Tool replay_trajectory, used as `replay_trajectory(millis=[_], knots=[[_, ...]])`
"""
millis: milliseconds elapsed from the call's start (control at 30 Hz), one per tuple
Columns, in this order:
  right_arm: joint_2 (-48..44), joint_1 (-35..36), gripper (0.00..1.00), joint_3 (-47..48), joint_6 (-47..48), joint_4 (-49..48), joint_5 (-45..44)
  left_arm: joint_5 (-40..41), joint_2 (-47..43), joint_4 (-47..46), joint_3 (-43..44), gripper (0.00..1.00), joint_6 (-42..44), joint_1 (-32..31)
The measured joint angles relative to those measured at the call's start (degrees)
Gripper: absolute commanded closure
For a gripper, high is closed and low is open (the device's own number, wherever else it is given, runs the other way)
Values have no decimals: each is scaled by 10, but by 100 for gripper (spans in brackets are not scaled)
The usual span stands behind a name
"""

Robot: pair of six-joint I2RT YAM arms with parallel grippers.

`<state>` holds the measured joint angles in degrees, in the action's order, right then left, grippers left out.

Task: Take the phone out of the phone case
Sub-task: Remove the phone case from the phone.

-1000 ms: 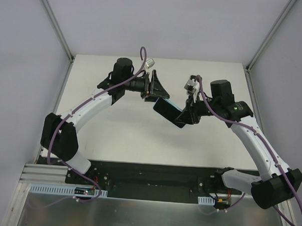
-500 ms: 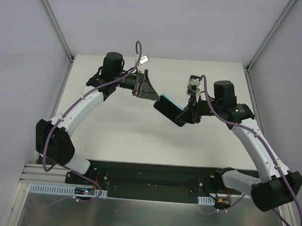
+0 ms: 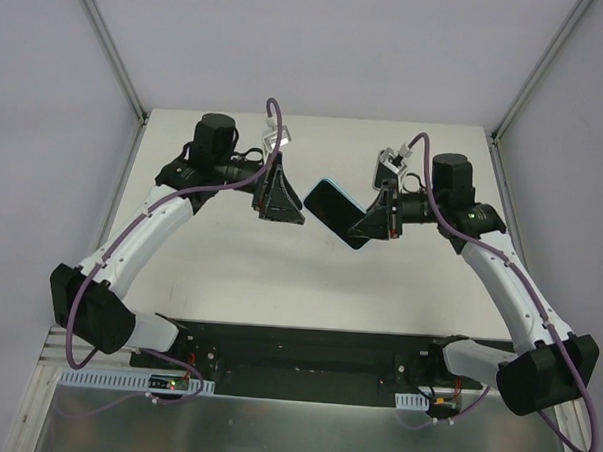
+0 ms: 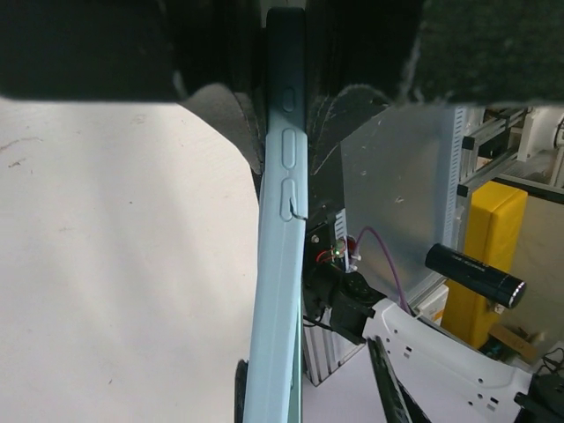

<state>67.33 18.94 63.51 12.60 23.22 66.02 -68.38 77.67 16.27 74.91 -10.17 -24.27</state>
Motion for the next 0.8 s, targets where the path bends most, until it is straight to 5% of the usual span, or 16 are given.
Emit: replay_trajectory(millis=[333,667,800], knots=[[4,-6,100,-15,-59,-64,33,-2,33,8,0,66,50,-40],[3,-8,100,-34,-71,-81,46,-7,38,13,5,83,57,-42],[3,-9,100,-34,-74,-85,53,-17,39,15,6,82,58,-42]])
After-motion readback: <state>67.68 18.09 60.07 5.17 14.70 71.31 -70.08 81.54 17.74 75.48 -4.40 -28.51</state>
